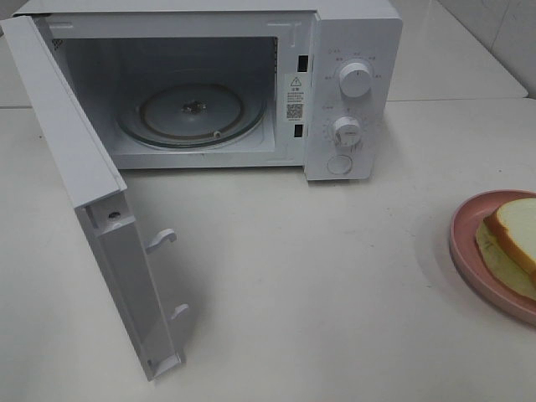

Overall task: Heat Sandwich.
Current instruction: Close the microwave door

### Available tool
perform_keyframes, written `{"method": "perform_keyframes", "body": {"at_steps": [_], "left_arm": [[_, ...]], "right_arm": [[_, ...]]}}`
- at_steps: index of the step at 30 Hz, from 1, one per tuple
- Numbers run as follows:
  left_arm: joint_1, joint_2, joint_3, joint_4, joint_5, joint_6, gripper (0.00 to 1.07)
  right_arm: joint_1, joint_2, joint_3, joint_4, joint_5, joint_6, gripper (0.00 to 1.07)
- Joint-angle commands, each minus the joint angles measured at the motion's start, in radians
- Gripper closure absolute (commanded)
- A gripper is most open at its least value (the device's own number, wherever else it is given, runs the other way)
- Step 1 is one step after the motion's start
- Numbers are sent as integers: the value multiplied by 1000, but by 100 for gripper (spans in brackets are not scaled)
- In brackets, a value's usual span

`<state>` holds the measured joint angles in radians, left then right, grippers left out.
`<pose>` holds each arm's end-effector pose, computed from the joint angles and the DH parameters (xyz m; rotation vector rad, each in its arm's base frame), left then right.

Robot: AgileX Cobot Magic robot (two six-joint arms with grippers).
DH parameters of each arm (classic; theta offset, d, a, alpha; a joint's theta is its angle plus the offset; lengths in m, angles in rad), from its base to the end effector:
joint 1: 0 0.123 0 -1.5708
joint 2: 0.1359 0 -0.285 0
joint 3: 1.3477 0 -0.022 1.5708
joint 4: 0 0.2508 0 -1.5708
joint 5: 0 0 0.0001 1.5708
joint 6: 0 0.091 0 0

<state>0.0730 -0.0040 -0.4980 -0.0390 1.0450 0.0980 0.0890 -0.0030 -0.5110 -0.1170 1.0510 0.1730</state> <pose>-0.0044 -0.0034 0.2780 0.0268 2.0264 0.0615 -0.0057 -0.0098 0.2816 0.0903 2.0133 0.0272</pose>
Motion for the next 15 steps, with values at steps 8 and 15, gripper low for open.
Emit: {"method": "perform_keyframes", "body": {"at_steps": [8,15], "left_arm": [[6,-20,3,-6,-10,-3,10],[6,-20,3,2,-10,-14,10]], "right_arm": [[-9,-29,2,0,-9,-7,32],[-9,-29,2,0,-9,-7,32]]}}
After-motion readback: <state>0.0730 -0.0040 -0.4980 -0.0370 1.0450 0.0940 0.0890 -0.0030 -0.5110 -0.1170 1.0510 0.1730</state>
